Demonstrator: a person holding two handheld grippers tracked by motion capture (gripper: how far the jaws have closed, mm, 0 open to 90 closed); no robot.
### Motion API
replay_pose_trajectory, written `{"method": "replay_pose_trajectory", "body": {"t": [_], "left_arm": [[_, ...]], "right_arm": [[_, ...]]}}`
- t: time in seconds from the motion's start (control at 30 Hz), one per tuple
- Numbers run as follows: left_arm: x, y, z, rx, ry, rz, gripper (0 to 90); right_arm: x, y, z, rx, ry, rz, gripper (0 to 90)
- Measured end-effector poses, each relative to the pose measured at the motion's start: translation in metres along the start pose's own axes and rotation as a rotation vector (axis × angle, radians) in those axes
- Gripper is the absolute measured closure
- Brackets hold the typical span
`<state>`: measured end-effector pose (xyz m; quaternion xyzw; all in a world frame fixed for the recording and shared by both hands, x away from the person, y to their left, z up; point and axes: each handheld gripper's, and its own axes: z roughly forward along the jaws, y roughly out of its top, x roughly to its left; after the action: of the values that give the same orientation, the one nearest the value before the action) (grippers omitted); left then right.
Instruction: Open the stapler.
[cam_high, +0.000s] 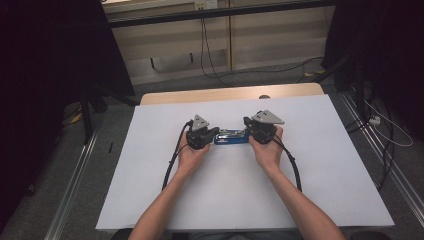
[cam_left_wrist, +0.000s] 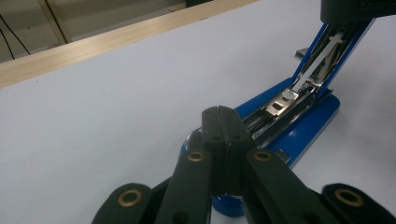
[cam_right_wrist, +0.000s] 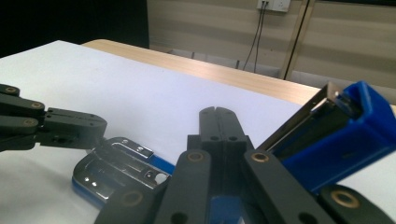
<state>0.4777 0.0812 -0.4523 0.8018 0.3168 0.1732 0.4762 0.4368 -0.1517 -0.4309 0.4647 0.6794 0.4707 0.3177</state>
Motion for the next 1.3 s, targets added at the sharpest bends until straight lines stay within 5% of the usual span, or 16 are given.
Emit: {"method": "replay_pose_trajectory", "body": {"t": [0.3, 1.3], "left_arm": [[0.000, 0.000, 0.000, 0.000, 0.001, -0.002, 90.0], [0.000, -0.001, 0.000, -0.007, 0.001, -0.010, 90.0]], "right_arm": [[-0.001, 0.000, -0.002, 0.000, -0.004, -0.011, 90.0], [-0.039, -0.020, -0.019, 0.050, -0.057, 0.035, 90.0]]}}
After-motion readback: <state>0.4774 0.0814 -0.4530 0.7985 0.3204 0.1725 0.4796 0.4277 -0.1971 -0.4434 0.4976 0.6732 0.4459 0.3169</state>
